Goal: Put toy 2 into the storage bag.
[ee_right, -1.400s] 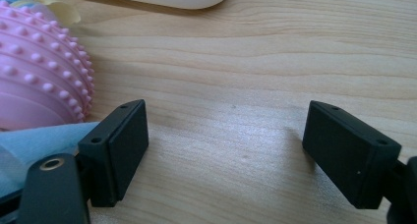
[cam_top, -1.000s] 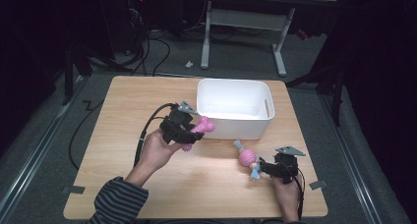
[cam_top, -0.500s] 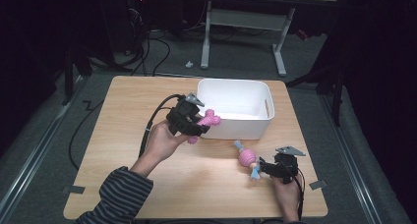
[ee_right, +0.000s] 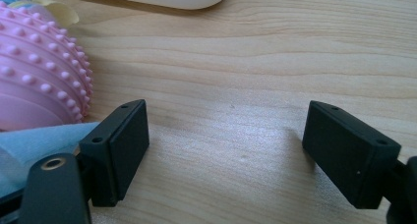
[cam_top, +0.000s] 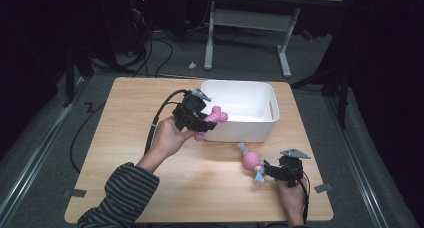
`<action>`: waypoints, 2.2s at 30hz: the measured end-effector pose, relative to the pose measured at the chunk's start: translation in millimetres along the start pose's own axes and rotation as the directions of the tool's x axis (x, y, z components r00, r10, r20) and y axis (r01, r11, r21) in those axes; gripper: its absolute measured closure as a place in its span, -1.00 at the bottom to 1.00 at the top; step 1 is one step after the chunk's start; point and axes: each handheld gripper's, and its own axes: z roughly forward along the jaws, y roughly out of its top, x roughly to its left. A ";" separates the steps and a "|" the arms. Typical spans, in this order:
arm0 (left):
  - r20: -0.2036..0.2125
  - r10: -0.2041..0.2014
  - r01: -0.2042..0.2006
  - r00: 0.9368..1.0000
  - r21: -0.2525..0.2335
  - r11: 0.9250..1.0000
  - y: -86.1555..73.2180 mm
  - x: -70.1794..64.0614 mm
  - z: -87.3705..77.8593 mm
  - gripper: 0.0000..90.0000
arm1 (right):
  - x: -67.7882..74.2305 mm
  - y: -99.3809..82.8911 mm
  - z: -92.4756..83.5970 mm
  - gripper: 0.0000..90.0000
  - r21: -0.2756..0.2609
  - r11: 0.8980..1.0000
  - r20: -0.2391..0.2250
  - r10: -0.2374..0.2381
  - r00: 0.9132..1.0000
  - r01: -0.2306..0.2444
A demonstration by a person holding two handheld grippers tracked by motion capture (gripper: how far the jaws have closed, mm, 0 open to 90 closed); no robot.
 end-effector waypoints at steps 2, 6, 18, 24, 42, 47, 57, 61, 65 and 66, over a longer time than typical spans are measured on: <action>0.005 -0.003 0.003 1.000 0.001 1.000 1.8 0.5 0.6 0.30 | 0.0 0.0 0.0 -0.61 0.000 1.000 0.000 0.000 1.000 0.000; 0.003 0.007 -0.007 1.000 0.007 1.000 7.1 0.5 1.9 0.30 | -0.1 0.0 0.1 -0.61 -0.001 1.000 0.000 -0.002 1.000 0.002; -0.007 0.016 -0.015 1.000 0.022 1.000 24.5 2.2 11.9 0.30 | 0.0 0.0 0.0 -0.60 -0.002 1.000 0.000 -0.002 1.000 0.002; 0.003 0.015 -0.015 1.000 0.024 1.000 28.9 4.4 16.5 0.30 | 0.0 0.0 0.0 -0.60 -0.001 1.000 0.001 -0.003 1.000 0.003; 0.009 -0.007 0.007 1.000 0.017 1.000 45.1 13.5 31.7 0.30 | 0.0 -0.1 -0.2 -0.60 -0.001 1.000 0.001 -0.004 1.000 0.004; 0.007 -0.021 0.021 1.000 0.029 0.999 45.3 18.9 37.8 0.30 | 0.0 -0.1 -0.2 -0.60 -0.001 1.000 0.001 -0.004 1.000 0.004; -0.003 -0.025 0.025 1.000 0.031 0.999 53.2 20.8 45.3 0.30 | -0.2 -0.1 -0.1 -0.60 -0.001 1.000 0.001 -0.006 1.000 0.006; -0.007 -0.017 0.017 1.000 0.035 0.999 57.9 19.9 50.4 0.30 | -0.2 0.1 0.2 -0.59 -0.003 1.000 -0.001 0.000 1.000 0.000; -0.012 -0.018 0.018 1.000 0.033 0.999 61.6 21.2 55.7 0.30 | -0.6 0.2 0.3 -0.59 -0.003 1.000 0.001 -0.001 1.000 0.001; -0.012 -0.020 0.020 1.000 0.031 0.999 62.1 21.8 56.8 0.30 | -0.5 0.1 0.3 -0.59 -0.003 1.000 0.001 0.001 1.000 -0.001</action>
